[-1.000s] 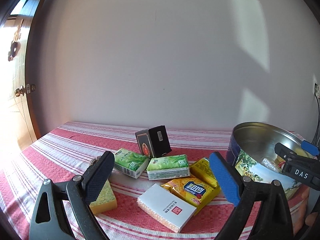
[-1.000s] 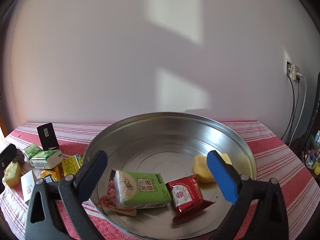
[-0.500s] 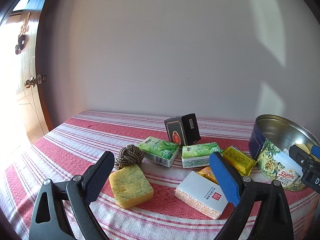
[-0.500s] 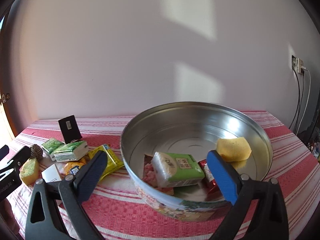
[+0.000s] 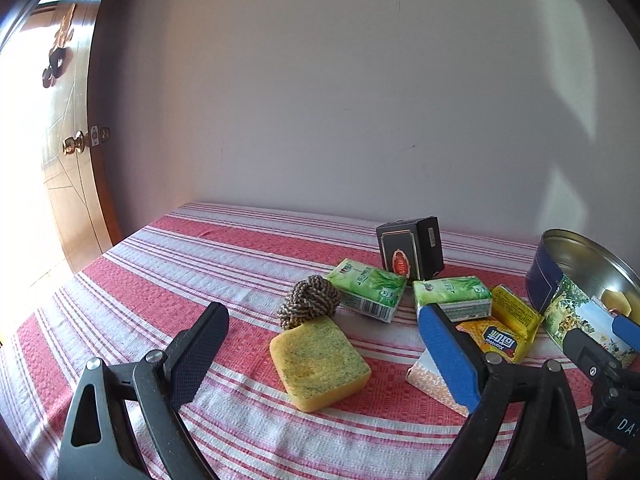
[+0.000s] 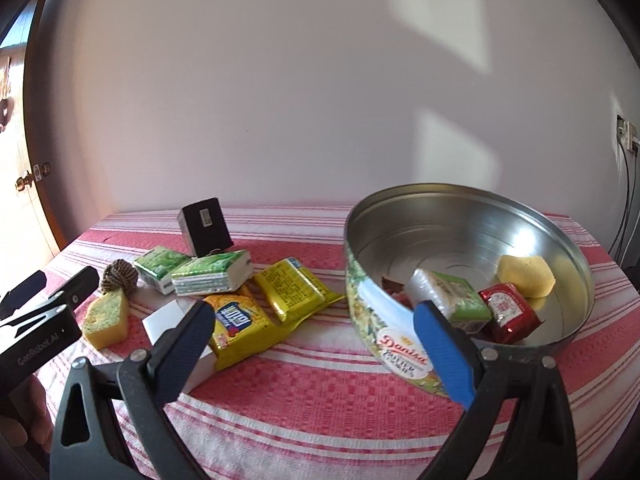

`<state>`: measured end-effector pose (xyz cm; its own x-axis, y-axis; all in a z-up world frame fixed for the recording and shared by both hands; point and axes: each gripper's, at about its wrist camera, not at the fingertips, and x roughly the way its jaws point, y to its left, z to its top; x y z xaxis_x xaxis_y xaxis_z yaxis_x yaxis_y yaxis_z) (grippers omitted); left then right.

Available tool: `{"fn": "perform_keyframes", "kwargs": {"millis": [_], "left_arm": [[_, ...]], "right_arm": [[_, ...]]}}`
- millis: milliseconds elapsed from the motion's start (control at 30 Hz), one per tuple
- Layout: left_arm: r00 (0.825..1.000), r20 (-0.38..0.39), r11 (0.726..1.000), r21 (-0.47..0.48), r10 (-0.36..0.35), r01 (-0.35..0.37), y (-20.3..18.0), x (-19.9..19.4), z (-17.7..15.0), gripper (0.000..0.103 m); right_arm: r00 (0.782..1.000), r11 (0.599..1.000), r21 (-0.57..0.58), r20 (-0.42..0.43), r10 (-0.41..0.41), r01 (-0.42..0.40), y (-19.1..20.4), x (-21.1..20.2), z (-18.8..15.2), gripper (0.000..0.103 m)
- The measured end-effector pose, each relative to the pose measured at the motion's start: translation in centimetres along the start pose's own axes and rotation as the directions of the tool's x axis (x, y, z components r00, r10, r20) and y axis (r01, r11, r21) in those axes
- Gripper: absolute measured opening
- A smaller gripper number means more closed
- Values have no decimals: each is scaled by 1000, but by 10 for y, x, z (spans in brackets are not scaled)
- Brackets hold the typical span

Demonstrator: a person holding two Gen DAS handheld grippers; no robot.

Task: Organize objects
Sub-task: 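Withdraw both tools from the tin back toward the remaining items, then grasp the yellow sponge with the left gripper while the right grasps the white box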

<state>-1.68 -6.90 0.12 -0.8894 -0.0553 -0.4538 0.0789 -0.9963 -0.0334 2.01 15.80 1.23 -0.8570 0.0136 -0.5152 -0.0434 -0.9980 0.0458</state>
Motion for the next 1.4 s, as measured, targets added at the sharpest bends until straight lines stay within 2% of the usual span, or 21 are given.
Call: {"fn": "perform_keyframes", "kwargs": {"millis": [100, 300, 467, 567, 600, 700, 800, 867, 900, 1067, 1100, 1133, 1200, 1300, 1367, 1400], "left_arm": [[1000, -31, 1000, -12, 8, -9, 13, 7, 1, 97], [991, -131, 994, -104, 13, -27, 51, 26, 1, 97], [986, -166, 986, -156, 35, -61, 78, 35, -1, 97], [984, -179, 986, -163, 14, -44, 87, 38, -2, 97], [983, -185, 986, -161, 8, -38, 88, 38, -2, 97], [980, -199, 990, -143, -27, -1, 84, 40, -3, 97], [973, -223, 997, -73, -53, 38, 65, 43, -4, 97], [973, -226, 999, -23, -41, 37, 53, 43, -4, 97], [973, -229, 999, -9, -34, 33, 49, 44, -4, 97], [966, -260, 1000, -24, -4, -2, 45, 50, -4, 97], [964, -264, 999, -31, 3, -11, 46, 51, -4, 97], [963, -271, 999, -36, 6, -16, 45, 52, -4, 97], [958, -285, 999, -50, 1, -16, 42, 55, -2, 97], [955, -296, 998, -55, -5, -12, 29, 58, 1, 97], [954, -299, 999, -39, 10, -23, 16, 62, 4, 97], [952, -305, 999, -26, 22, -31, 11, 65, 4, 97]], "right_arm": [[999, 999, -22, -30, 40, -41, 14, 4, -3, 101], [986, 988, -83, -111, 122, -132, 39, 18, -6, 101], [966, 974, -117, -196, 169, -194, 58, 33, -10, 101], [943, 962, -131, -267, 198, -239, 70, 46, -13, 89], [935, 958, -134, -288, 207, -253, 74, 51, -14, 81], [921, 954, -148, -336, 200, -261, 83, 61, -15, 80], [912, 947, -156, -351, 213, -281, 90, 69, -14, 80], [887, 934, -162, -398, 234, -318, 97, 79, -15, 82], [890, 931, -175, -391, 234, -322, 100, 79, -14, 83], [879, 918, -182, -401, 258, -352, 104, 81, -15, 87], [881, 919, -179, -396, 259, -350, 102, 81, -15, 78], [891, 923, -193, -386, 240, -333, 100, 79, -14, 51], [904, 918, -246, -376, 205, -310, 100, 76, -15, 22], [888, 916, -213, -394, 237, -339, 93, 75, -14, 16], [872, 914, -179, -409, 268, -365, 85, 73, -11, 16], [873, 917, -166, -405, 272, -363, 81, 71, -8, 16]]}}
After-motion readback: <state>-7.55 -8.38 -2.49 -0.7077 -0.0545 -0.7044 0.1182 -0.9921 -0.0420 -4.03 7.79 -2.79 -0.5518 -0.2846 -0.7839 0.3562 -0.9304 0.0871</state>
